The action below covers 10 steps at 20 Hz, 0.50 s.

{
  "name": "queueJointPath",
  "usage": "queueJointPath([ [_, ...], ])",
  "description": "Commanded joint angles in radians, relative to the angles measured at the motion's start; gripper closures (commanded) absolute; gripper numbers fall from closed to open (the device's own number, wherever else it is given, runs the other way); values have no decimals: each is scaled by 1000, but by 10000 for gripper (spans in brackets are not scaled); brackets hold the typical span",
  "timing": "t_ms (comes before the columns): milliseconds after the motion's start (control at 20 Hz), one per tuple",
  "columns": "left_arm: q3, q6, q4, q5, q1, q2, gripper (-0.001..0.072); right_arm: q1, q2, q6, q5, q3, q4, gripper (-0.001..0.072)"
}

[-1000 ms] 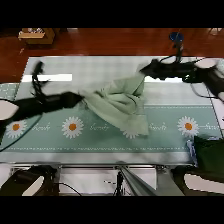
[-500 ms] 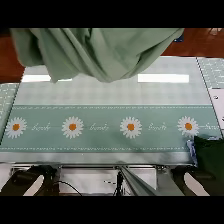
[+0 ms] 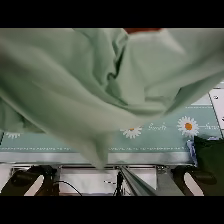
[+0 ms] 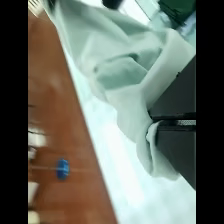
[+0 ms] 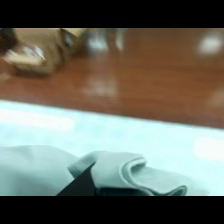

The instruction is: Fold the shirts.

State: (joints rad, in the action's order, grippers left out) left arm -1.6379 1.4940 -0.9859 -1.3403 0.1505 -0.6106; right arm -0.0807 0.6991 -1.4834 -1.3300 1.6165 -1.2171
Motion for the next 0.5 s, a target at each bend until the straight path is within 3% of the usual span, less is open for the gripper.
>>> queueJointPath([
  [0,-10,57,-134,-178,0,10,682,0,-18,-39,-181,6,-212,686],
  [450,-19,56,-145,-294,0,31,682,0,-18,-11,-220,86,-258,687],
])
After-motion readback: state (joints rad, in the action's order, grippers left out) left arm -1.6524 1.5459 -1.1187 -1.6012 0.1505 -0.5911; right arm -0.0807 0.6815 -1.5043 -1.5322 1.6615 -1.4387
